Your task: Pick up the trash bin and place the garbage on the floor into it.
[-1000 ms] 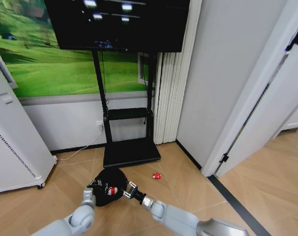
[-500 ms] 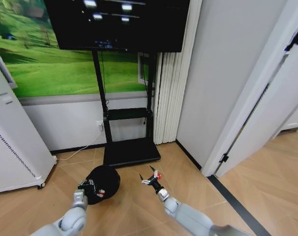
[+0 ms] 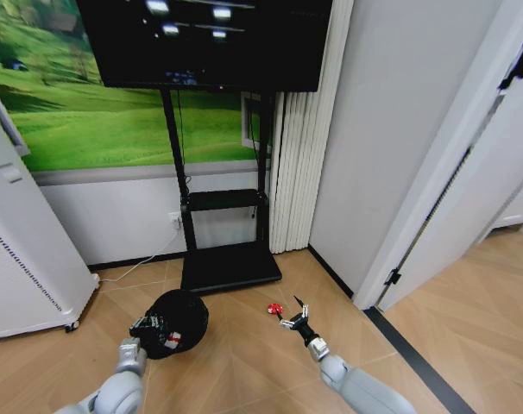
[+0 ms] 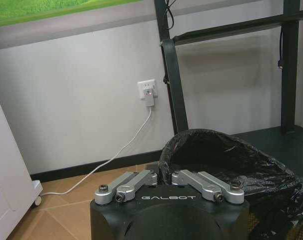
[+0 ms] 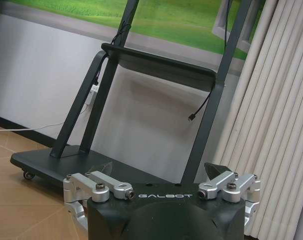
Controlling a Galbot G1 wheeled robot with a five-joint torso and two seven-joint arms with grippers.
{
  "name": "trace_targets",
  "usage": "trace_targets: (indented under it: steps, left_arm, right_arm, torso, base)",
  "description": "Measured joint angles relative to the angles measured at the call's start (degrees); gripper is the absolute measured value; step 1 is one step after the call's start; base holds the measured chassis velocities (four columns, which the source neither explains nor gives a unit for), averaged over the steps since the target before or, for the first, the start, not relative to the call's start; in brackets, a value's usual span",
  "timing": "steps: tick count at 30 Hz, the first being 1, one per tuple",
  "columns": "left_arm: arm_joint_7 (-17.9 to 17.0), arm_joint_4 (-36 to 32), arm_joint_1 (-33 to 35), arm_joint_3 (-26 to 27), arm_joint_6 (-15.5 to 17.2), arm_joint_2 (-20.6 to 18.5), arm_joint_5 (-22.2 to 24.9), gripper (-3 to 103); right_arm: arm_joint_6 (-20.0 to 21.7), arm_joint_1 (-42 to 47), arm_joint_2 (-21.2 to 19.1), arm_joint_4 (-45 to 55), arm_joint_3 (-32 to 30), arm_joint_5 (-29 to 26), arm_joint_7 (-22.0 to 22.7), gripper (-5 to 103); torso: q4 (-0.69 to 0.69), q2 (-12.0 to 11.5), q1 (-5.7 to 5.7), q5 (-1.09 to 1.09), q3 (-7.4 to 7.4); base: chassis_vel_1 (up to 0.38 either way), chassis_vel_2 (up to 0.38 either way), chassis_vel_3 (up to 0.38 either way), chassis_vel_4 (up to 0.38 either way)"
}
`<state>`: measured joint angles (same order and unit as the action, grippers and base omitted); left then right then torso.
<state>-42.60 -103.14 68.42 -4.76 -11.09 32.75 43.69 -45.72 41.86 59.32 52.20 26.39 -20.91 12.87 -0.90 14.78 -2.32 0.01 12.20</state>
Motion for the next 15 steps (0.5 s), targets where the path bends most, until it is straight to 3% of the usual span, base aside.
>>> trace_targets:
  steps: [5, 15]
  left_arm:
    - [-0.03, -0.39, 1.00, 0.00, 0.06, 0.55, -0.83, 7]
    - [-0.07, -0.69, 3.77, 1.47, 0.11, 1.78, -2.23, 7]
  right_arm:
    - [0.00, 1.17, -0.76, 0.13, -0.75, 0.73, -0.63, 100]
    - [0.00, 1.93, -0.67, 0.40, -1.47, 2.57, -0.23, 100]
  torso:
    - [-0.01, 0.00, 0.00, 0.00, 0.00]
    - [-0.01, 0.00, 0.00, -0.01, 0.01]
  base:
    - [-0.120, 0.085, 0.069, -0.083]
    - [-0.183, 0.190, 0.179, -0.188]
